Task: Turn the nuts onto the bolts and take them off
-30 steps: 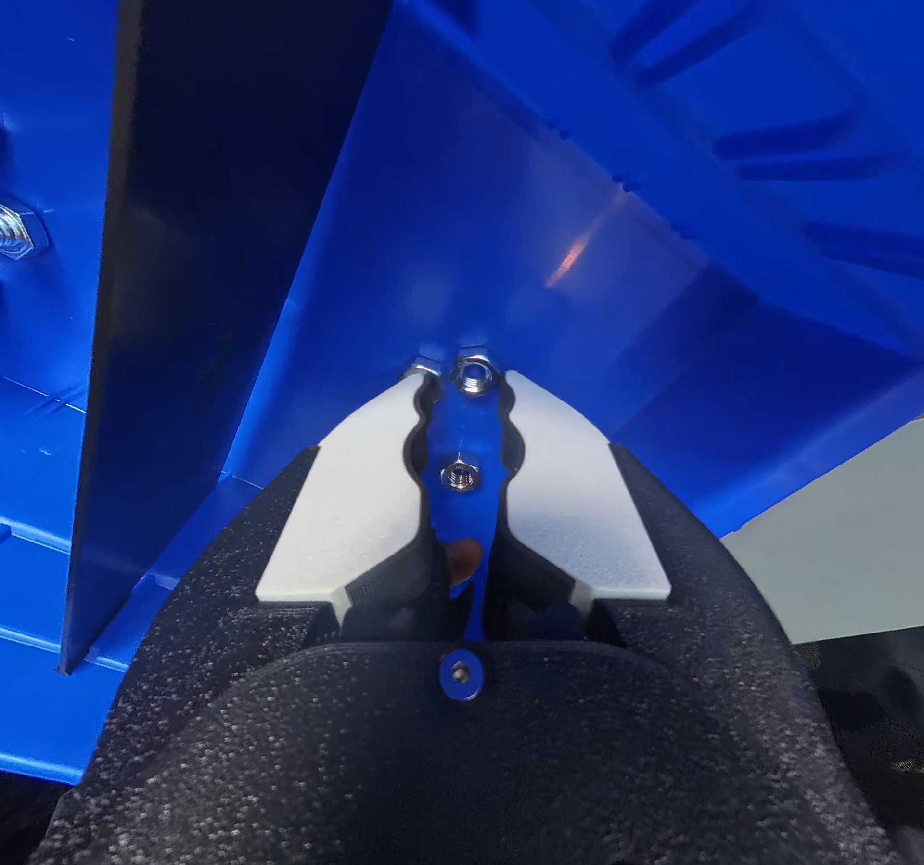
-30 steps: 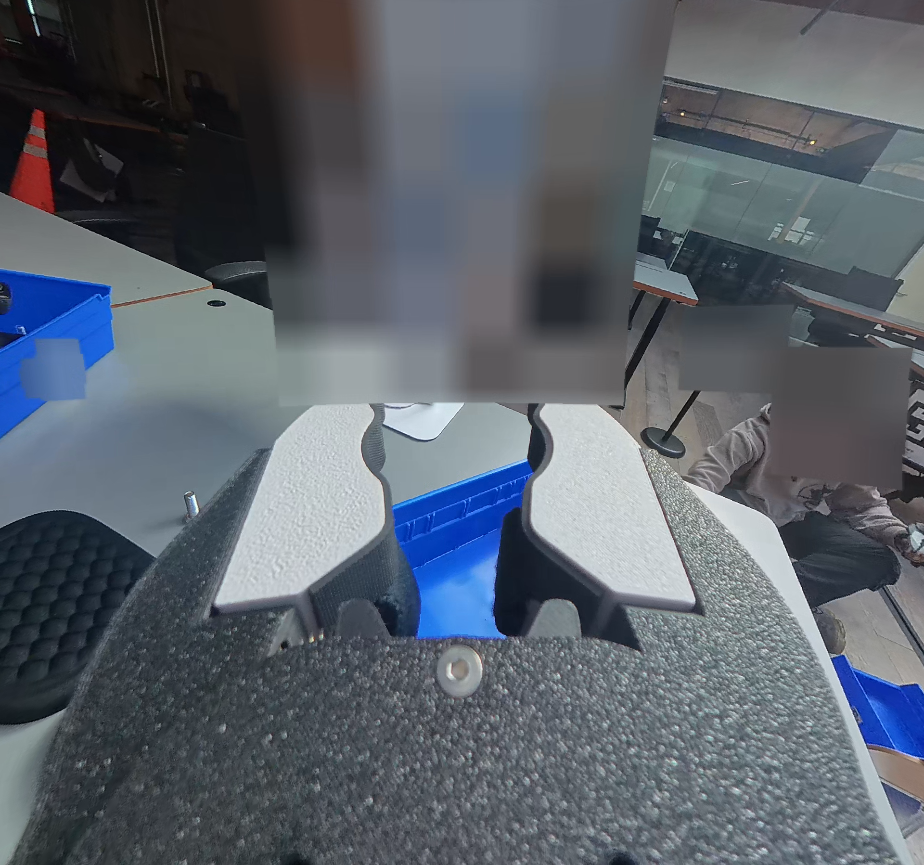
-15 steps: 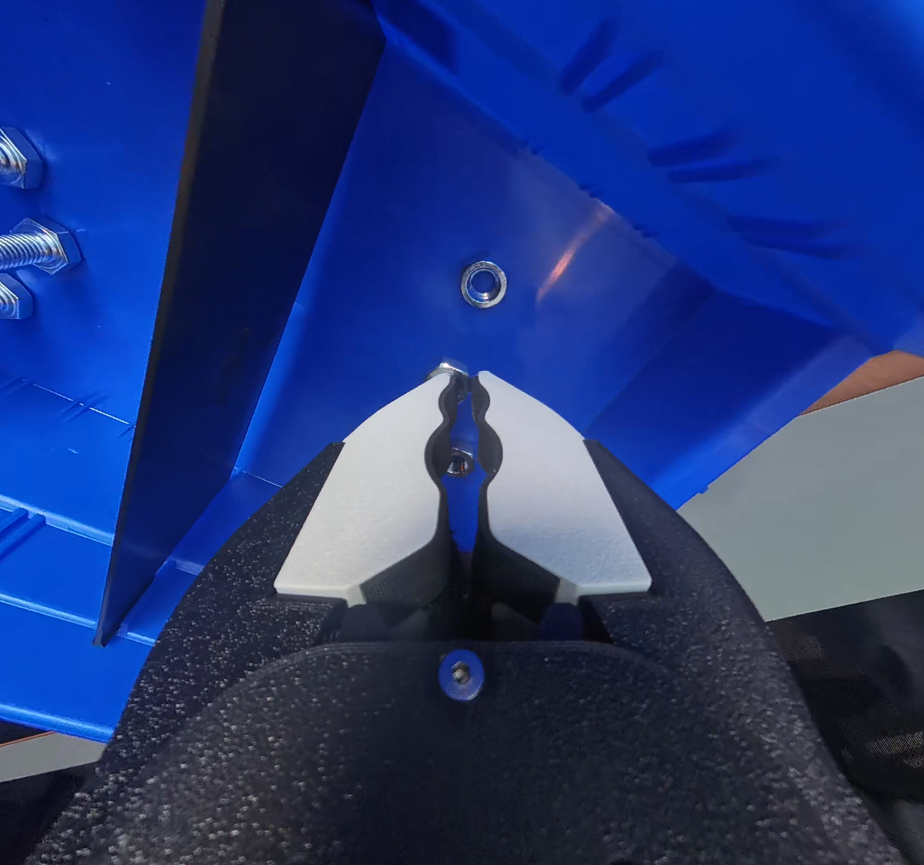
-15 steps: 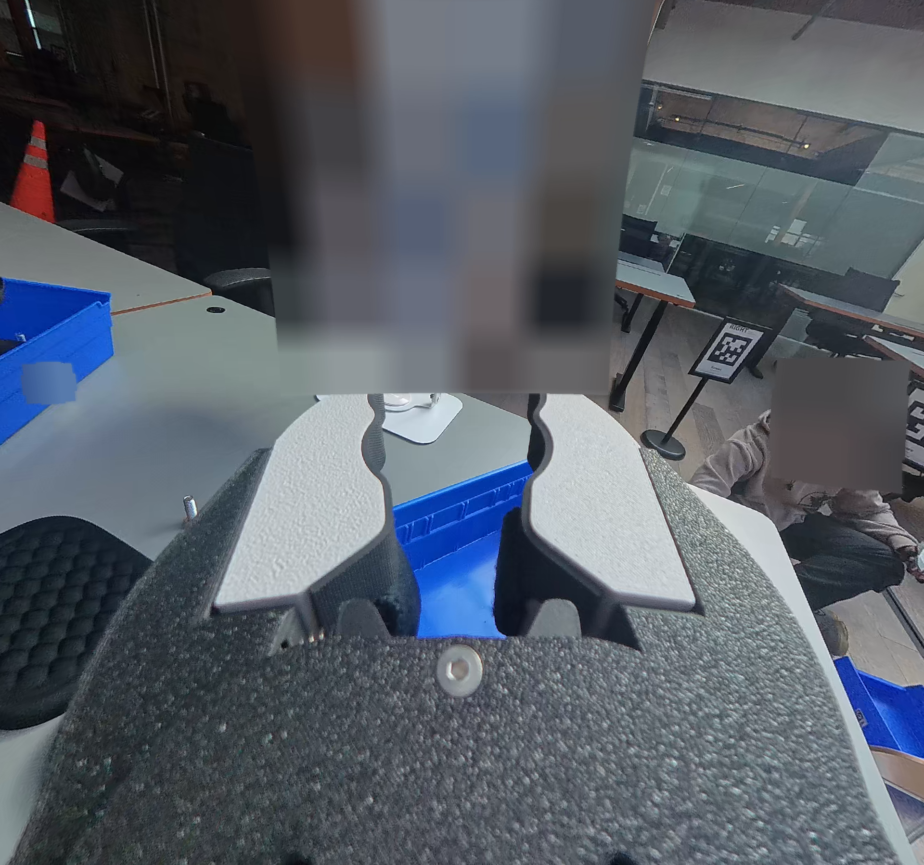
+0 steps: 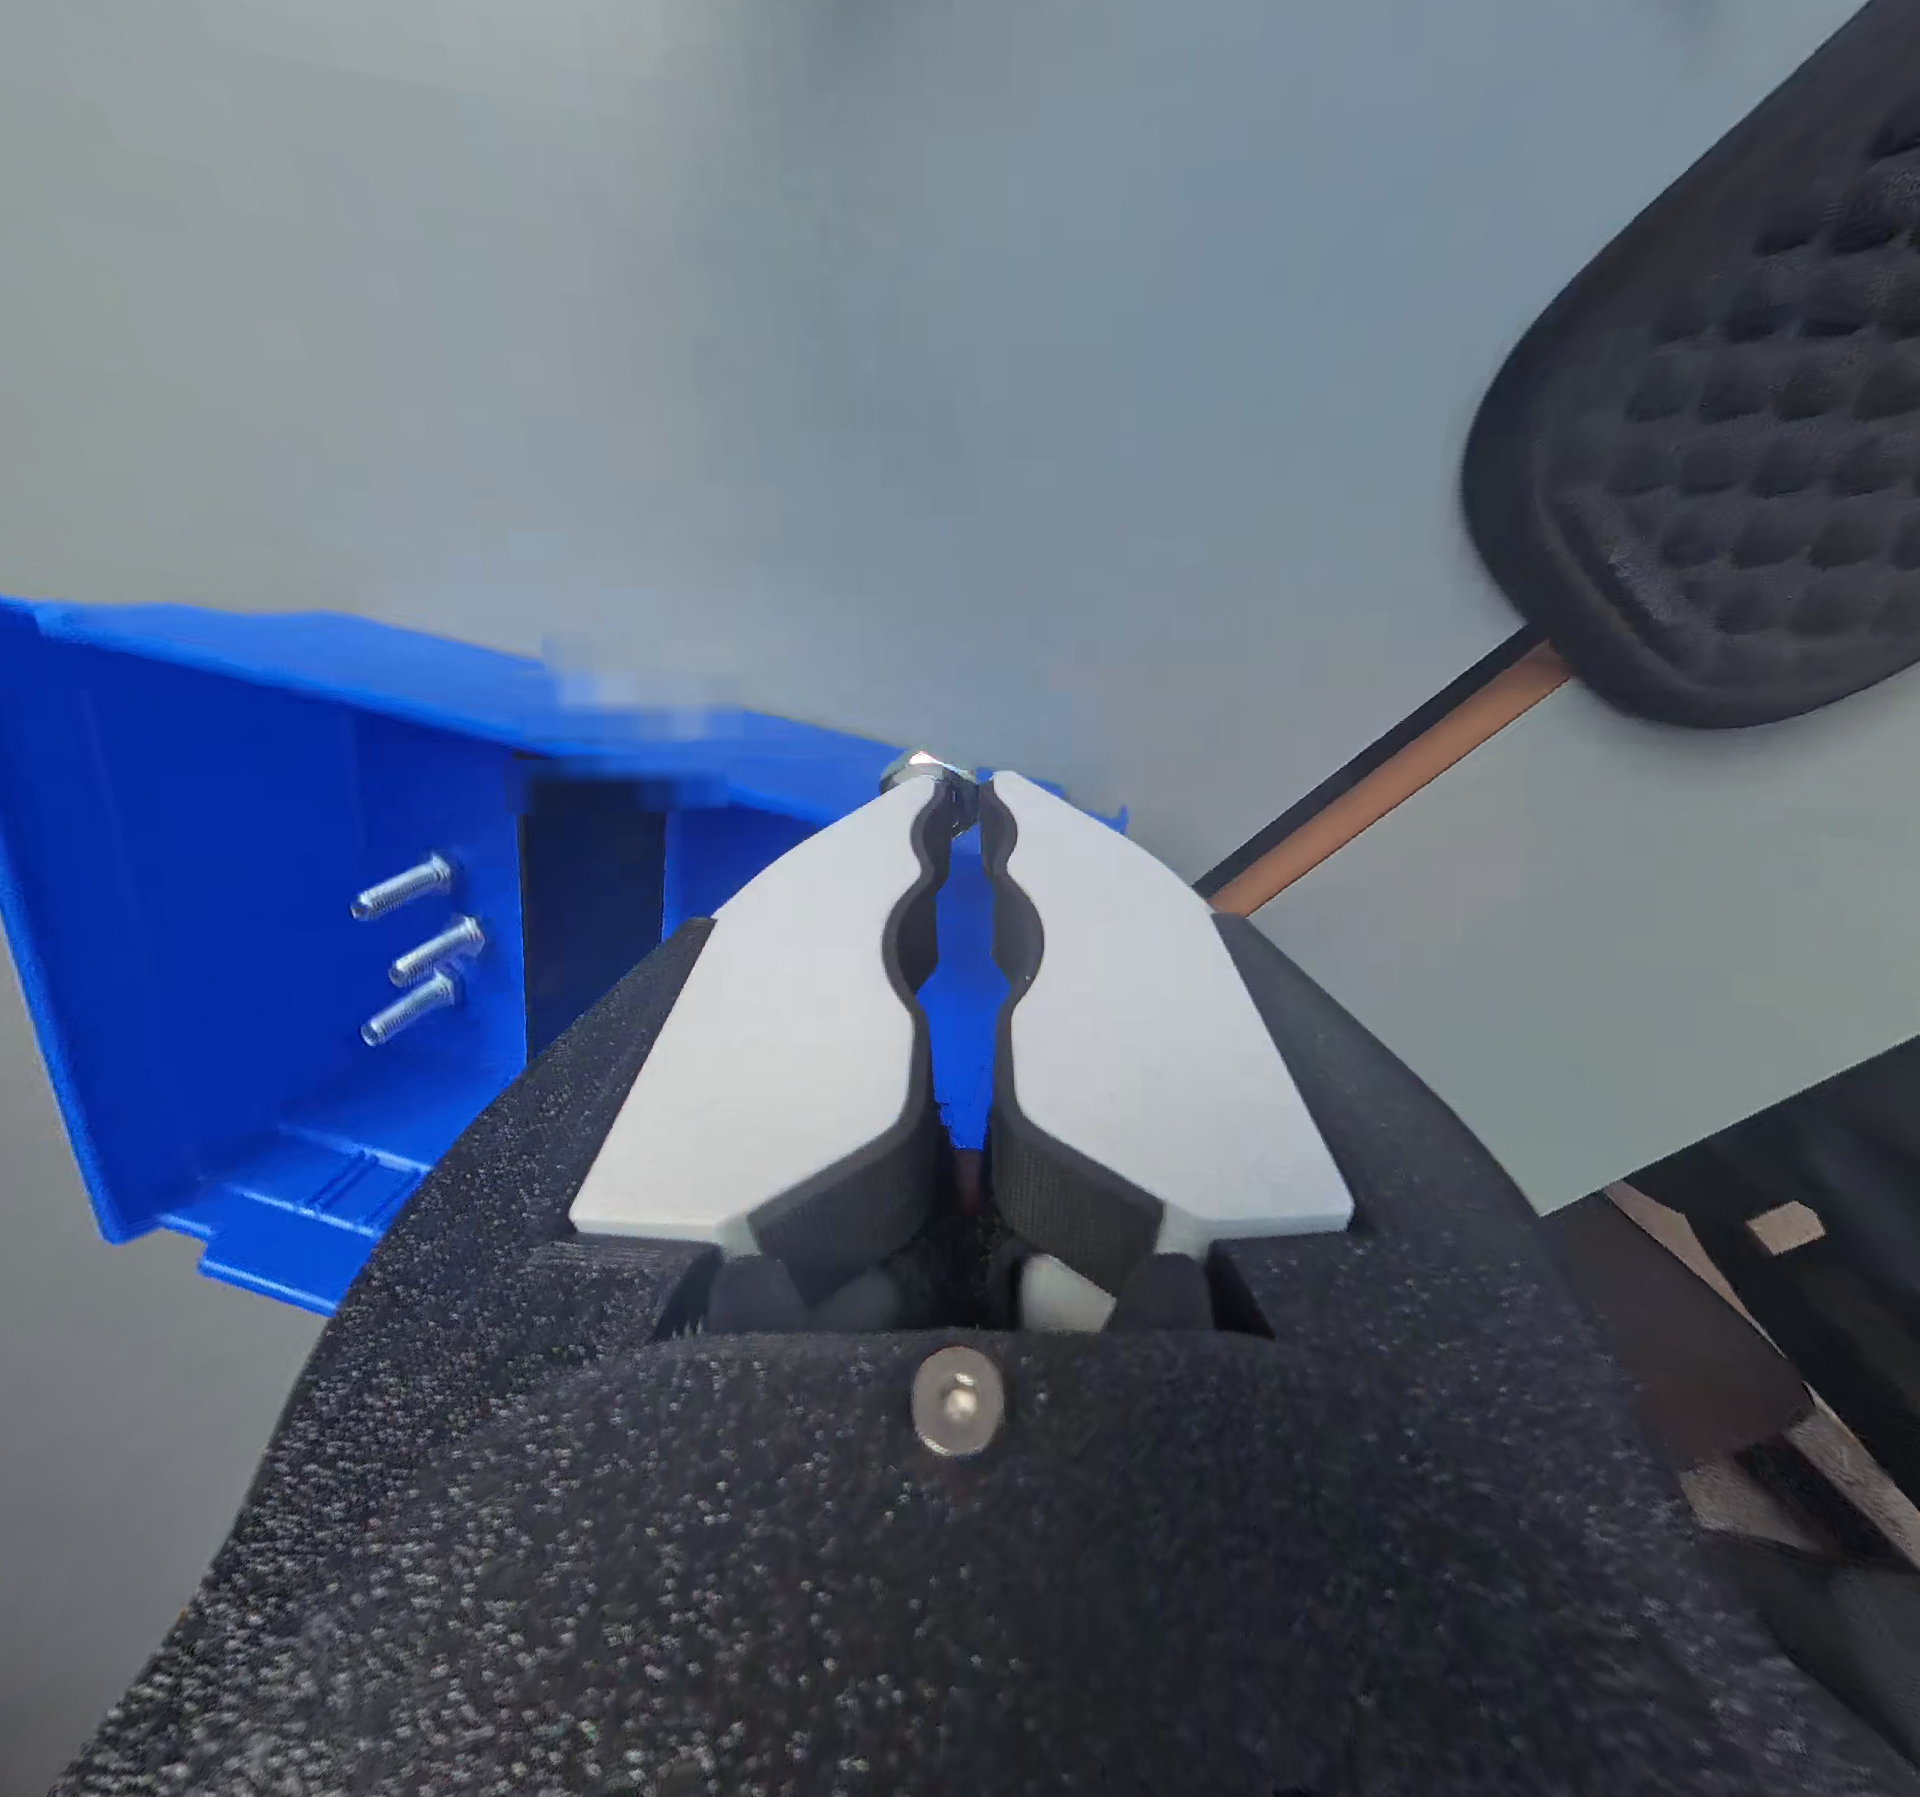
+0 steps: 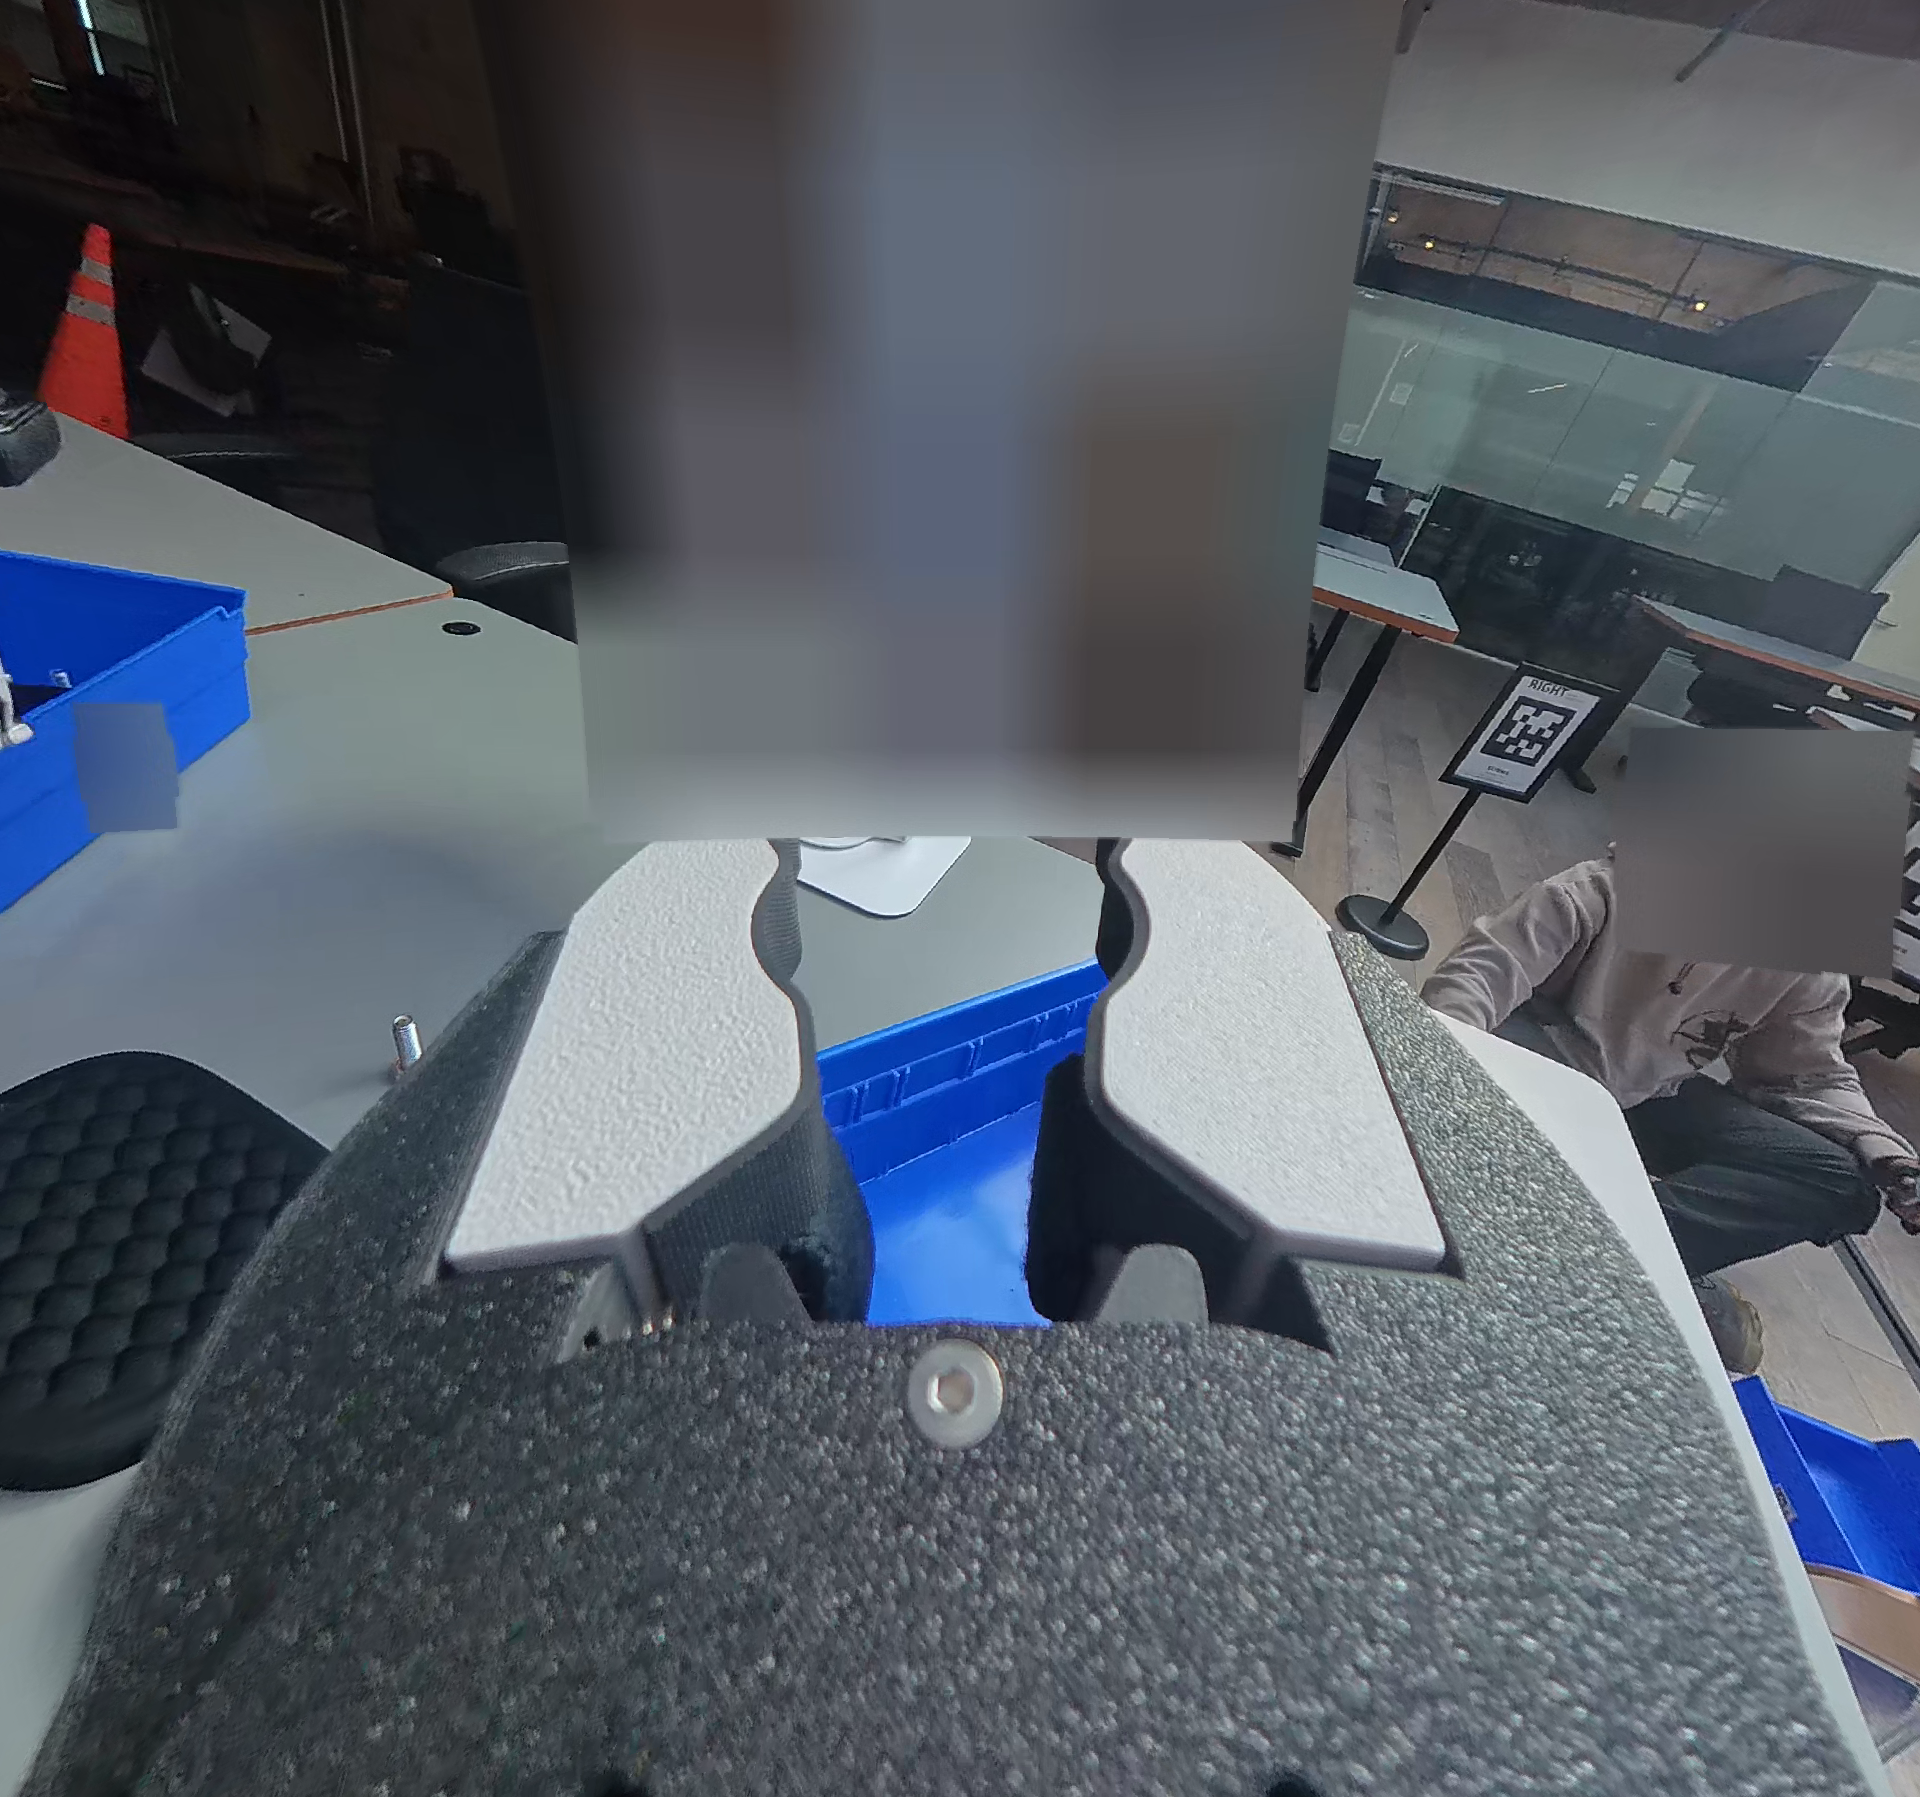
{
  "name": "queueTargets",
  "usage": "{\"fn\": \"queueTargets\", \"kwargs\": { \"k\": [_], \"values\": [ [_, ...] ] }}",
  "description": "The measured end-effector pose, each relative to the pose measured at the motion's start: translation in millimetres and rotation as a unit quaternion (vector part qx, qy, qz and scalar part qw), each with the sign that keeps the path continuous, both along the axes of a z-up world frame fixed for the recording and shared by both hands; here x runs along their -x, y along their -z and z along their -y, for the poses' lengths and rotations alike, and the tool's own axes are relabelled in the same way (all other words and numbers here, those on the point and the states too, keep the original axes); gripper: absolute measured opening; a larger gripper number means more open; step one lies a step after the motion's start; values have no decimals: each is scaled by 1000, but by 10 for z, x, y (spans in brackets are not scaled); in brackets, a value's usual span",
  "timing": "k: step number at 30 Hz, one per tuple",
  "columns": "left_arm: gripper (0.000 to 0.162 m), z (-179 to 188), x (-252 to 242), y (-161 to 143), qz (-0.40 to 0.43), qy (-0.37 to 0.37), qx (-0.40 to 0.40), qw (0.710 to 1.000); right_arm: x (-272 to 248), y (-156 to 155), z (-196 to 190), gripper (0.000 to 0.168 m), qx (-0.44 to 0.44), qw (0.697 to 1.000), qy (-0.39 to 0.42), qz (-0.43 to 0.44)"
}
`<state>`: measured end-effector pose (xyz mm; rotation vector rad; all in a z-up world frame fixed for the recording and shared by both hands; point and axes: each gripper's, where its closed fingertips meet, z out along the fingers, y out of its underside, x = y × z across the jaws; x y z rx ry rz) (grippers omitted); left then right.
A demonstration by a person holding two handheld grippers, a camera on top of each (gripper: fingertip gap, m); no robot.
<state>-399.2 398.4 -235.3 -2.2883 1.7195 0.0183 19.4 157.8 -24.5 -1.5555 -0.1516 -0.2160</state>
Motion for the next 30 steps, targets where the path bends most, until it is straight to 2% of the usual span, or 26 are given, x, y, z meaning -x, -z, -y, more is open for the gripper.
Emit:
{"fn": "queueTargets", "kwargs": {
  "k": [6,14,17,23,30],
  "values": [
    [5,468,-1150,-66,27,156,25,987,22,-2,13,55,-1,1000,-6,3],
    [5,1005,-2195,191,1,286,52,957,-20,-16,61,55,-11,1000,-8,-5],
    [5,1131,-2365,406,-30,308,61,949,-32,-10,67,55,-12,1000,-10,-7],
    [5,1059,-2388,860,-96,290,73,949,-52,-25,95,55,-19,1000,-11,-11],
    [5,977,-2368,1071,-115,267,85,953,-69,-31,109,55,-24,1000,-10,-14]
  ]
}}
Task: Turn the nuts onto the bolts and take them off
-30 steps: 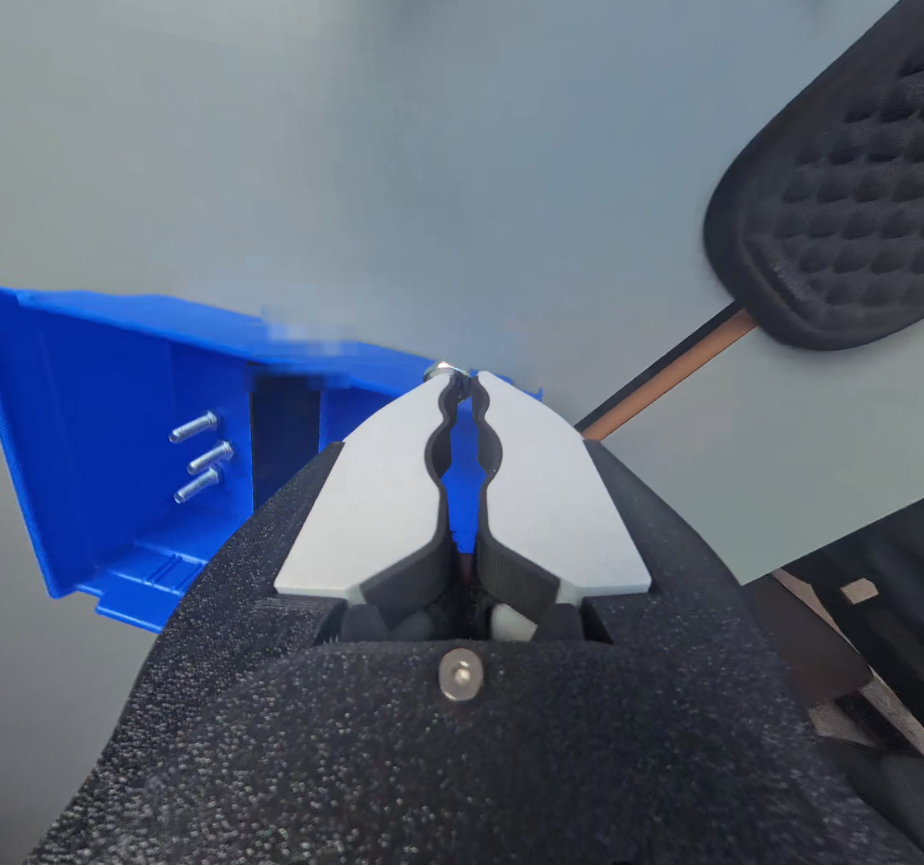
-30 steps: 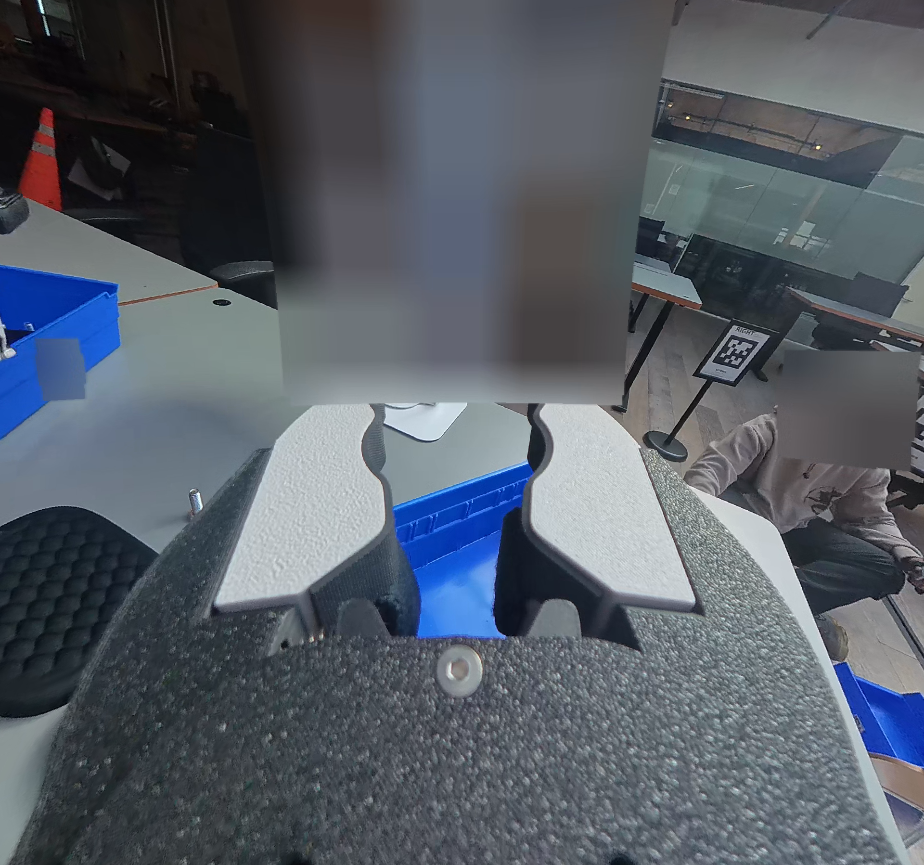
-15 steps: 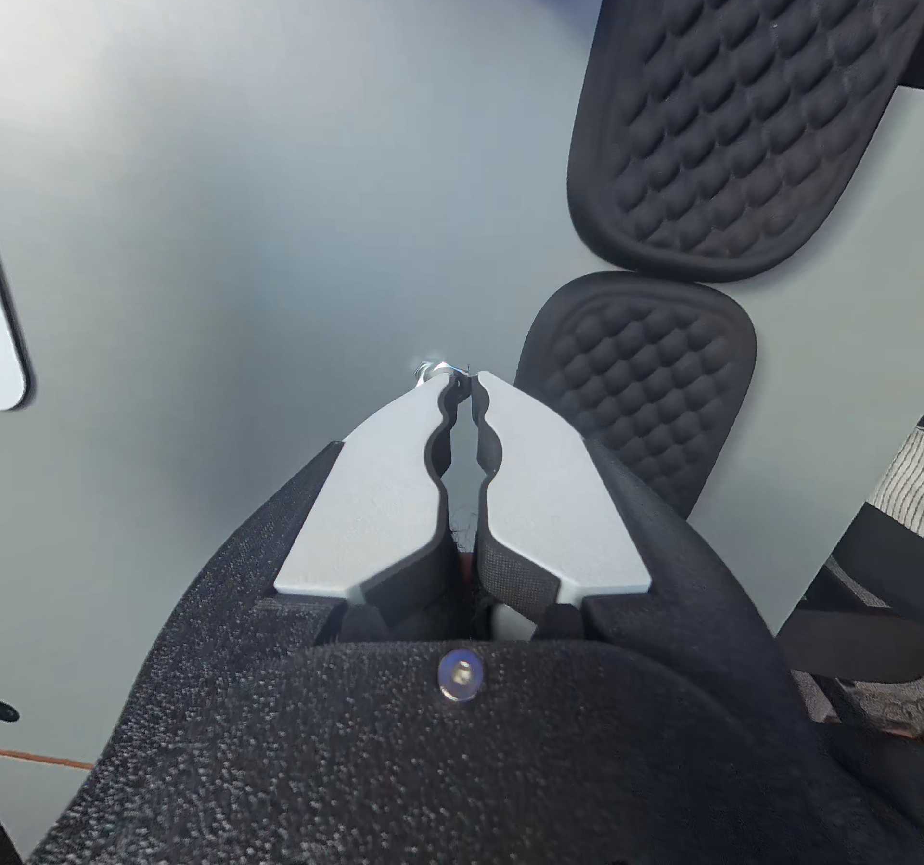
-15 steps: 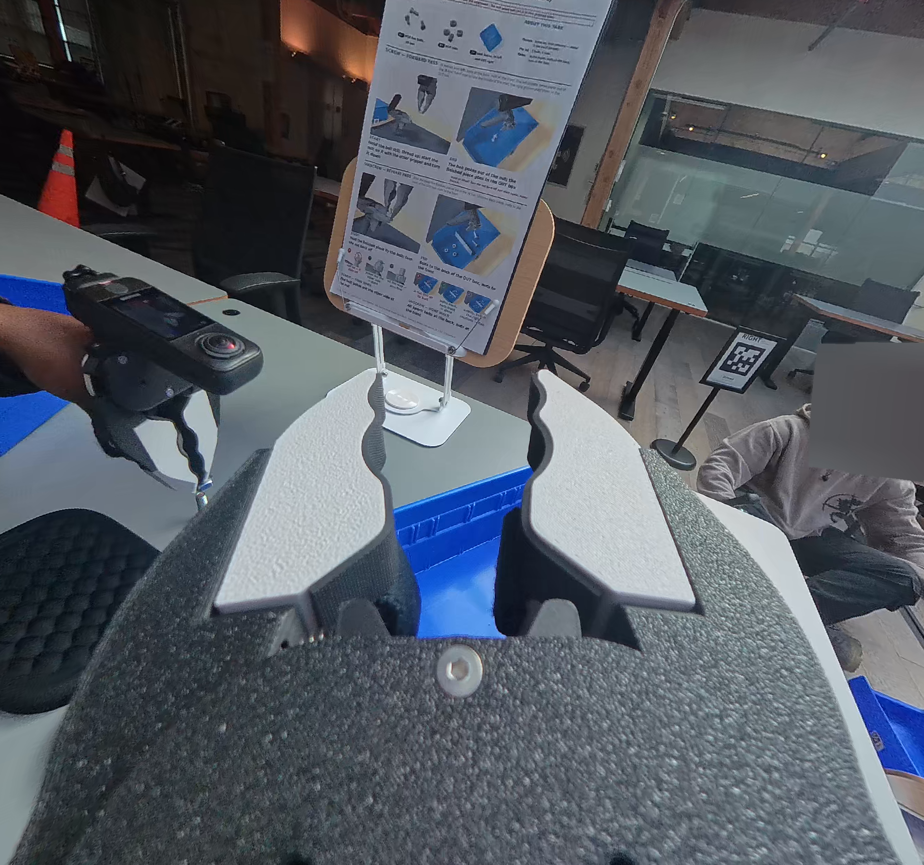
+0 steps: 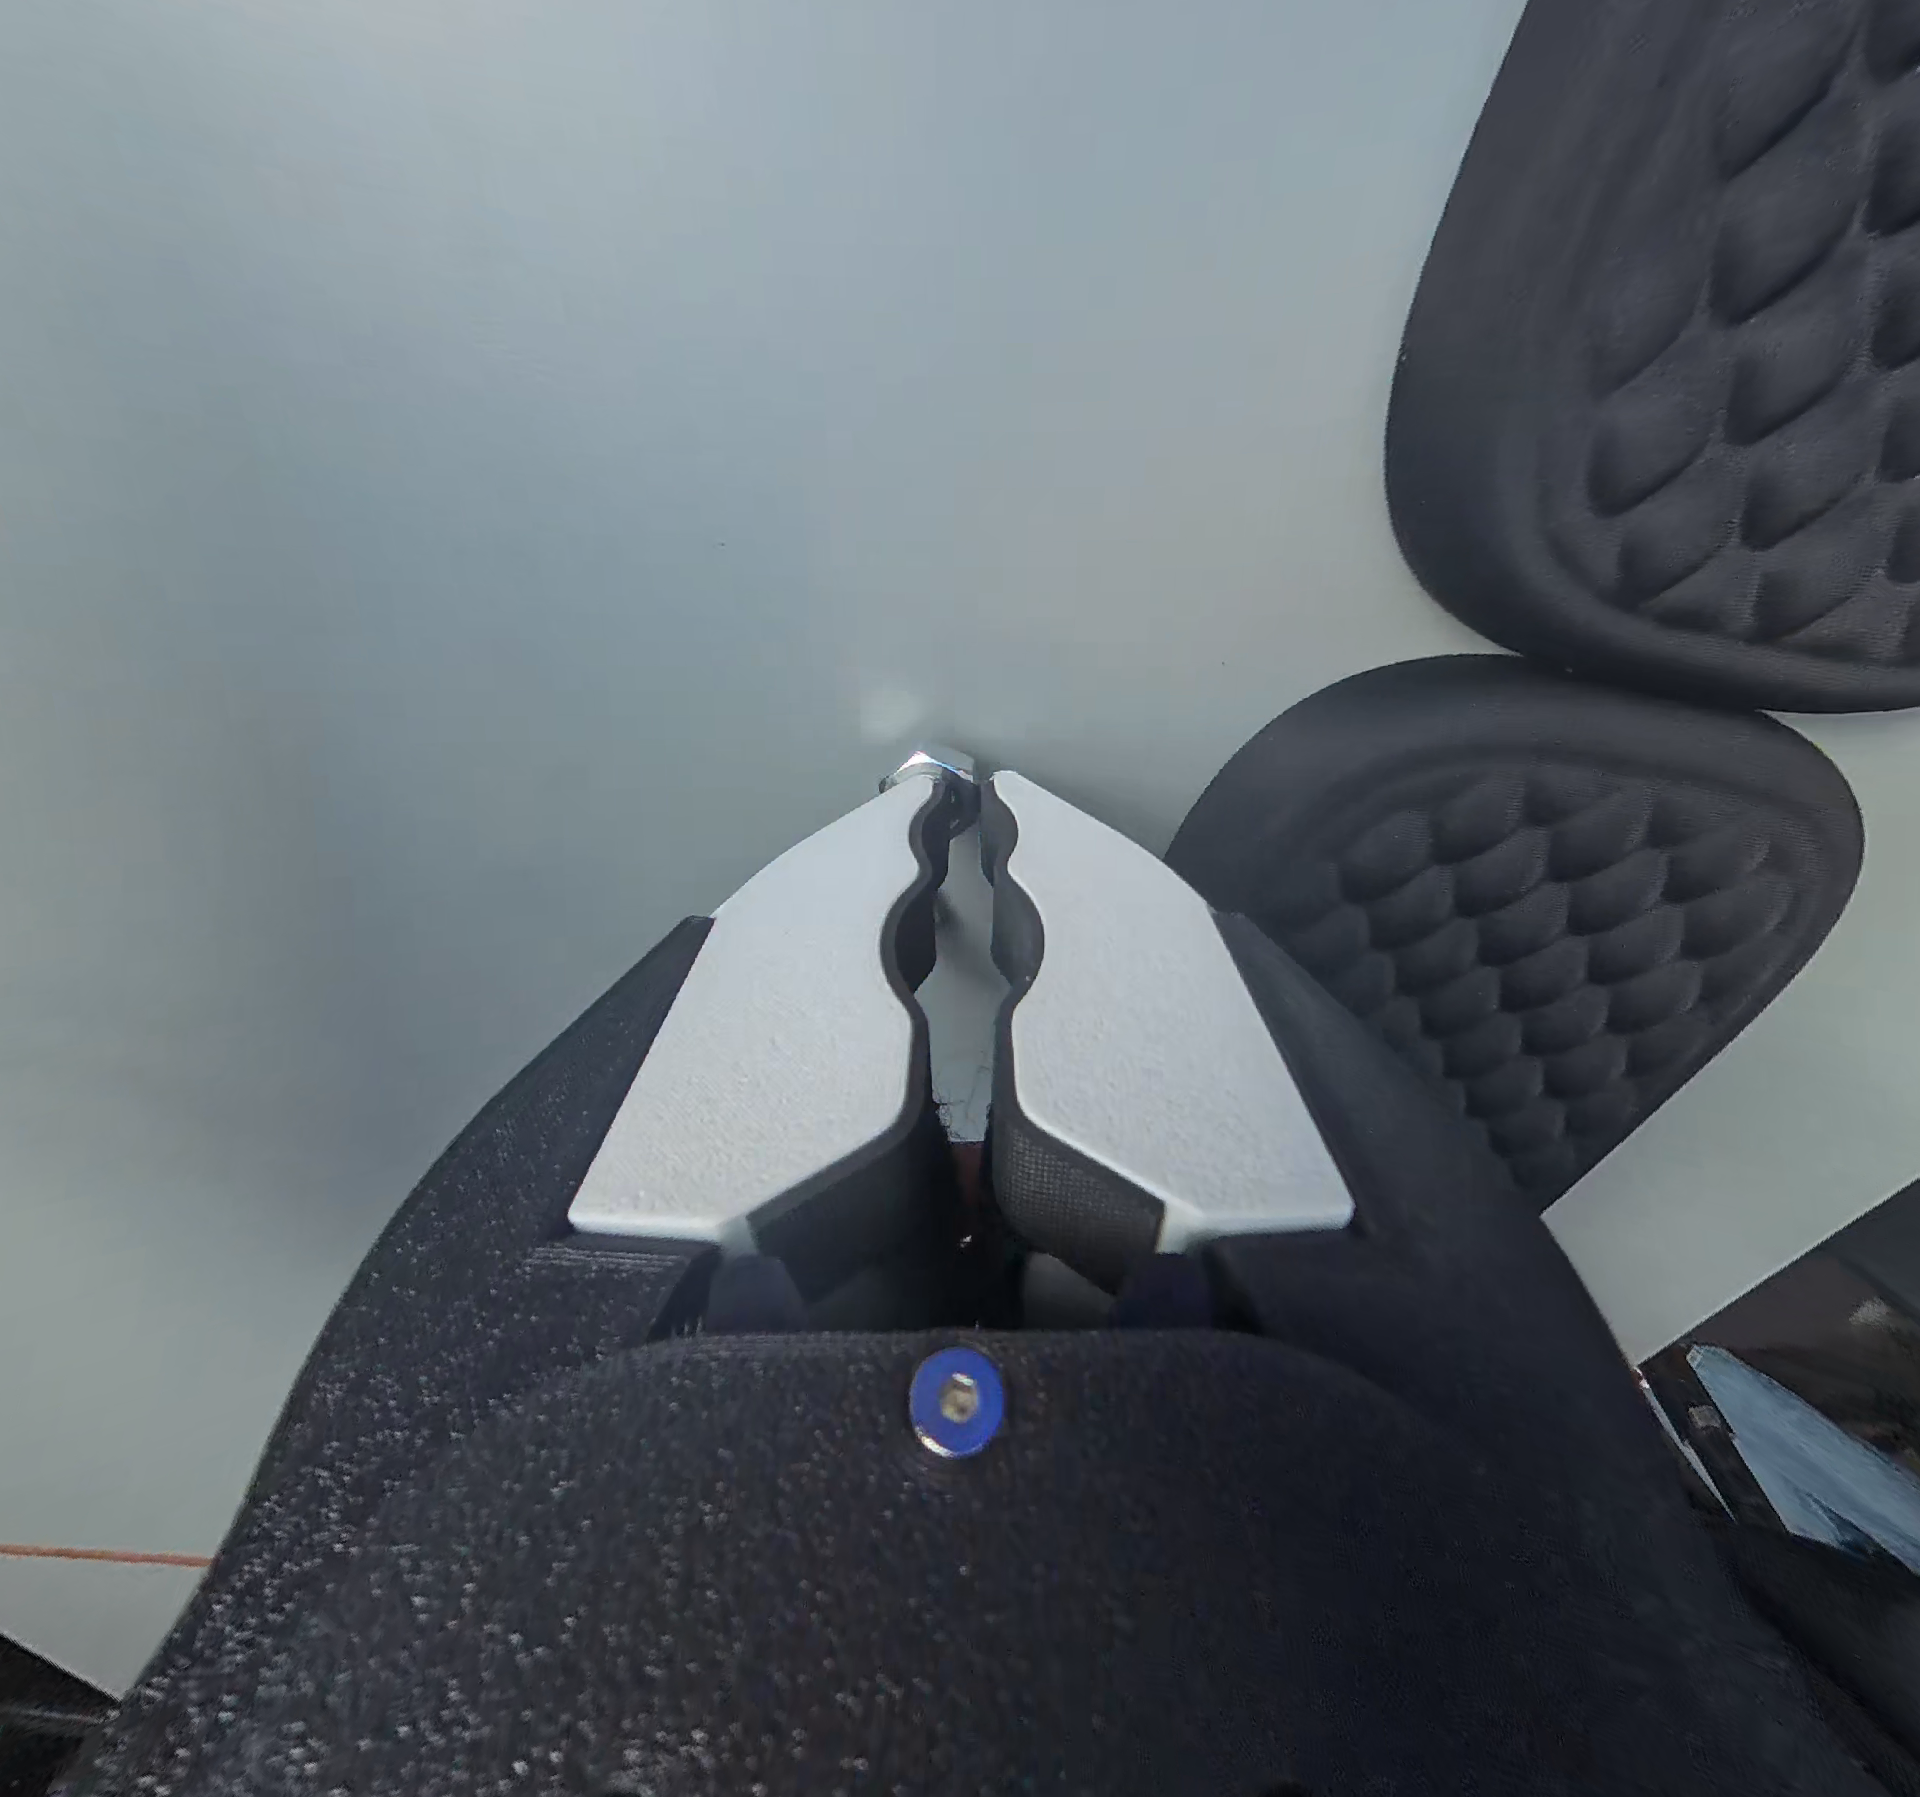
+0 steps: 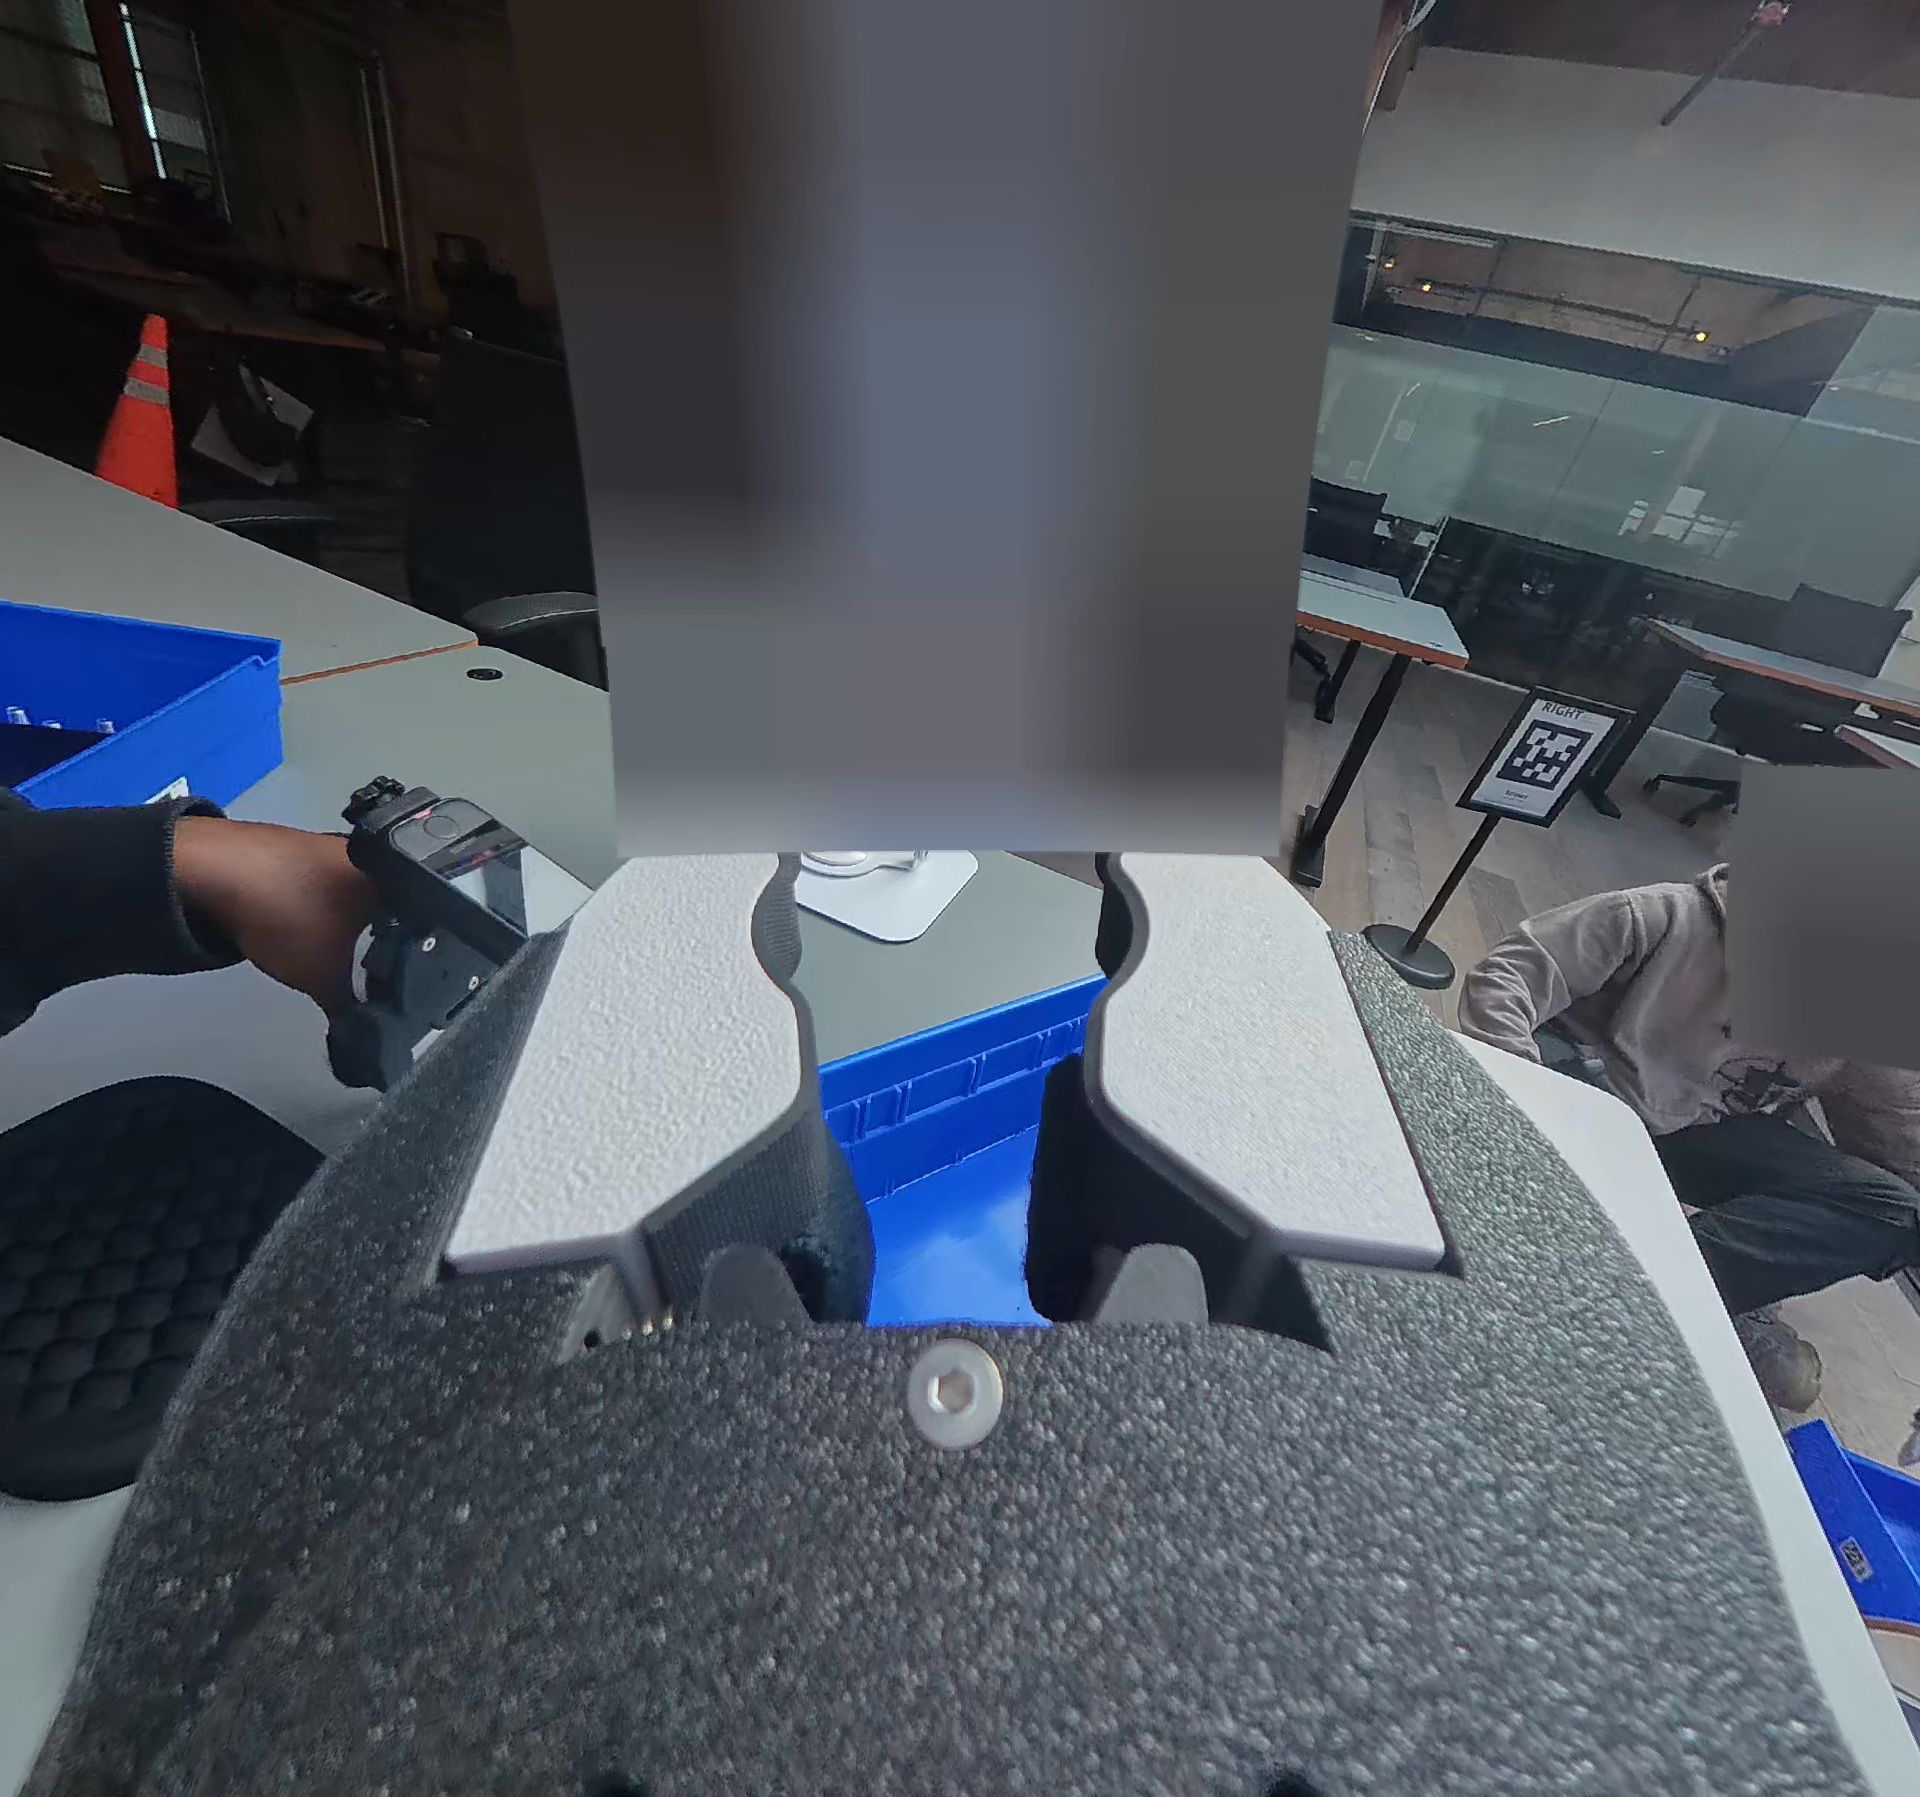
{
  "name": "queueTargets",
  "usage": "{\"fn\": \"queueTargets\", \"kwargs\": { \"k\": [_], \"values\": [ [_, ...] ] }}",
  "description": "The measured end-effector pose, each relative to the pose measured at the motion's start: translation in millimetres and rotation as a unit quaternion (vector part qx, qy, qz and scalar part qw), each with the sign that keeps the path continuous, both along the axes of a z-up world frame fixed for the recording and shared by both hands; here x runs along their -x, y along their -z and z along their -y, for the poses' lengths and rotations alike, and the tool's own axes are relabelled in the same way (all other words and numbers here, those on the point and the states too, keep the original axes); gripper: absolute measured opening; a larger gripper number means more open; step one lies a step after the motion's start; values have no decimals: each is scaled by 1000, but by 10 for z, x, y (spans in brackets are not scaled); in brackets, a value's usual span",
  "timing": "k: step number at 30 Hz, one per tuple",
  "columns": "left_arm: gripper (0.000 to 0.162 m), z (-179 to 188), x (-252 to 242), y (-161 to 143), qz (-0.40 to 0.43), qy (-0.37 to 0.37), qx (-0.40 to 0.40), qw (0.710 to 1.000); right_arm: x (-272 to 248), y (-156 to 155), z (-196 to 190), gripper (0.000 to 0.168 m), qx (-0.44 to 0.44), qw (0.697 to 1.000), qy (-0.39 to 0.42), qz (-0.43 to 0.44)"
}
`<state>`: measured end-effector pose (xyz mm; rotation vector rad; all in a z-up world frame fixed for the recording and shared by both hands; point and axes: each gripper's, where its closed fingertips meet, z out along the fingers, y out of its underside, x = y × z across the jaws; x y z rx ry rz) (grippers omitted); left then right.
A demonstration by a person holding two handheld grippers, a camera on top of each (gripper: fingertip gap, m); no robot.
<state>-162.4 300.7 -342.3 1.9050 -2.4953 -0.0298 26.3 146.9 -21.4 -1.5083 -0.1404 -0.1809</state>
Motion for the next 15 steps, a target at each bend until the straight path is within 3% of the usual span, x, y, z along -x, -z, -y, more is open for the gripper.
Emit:
{"fn": "queueTargets", "kwargs": {
  "k": [11,15],
  "values": [
    [13,77,-10,-71,18,-5,24,1000,6,-9,6,55,-1,1000,2,2],
    [30,117,-44,-229,55,-12,39,998,14,-3,-1,55,2,1000,2,4]
  ]
}}
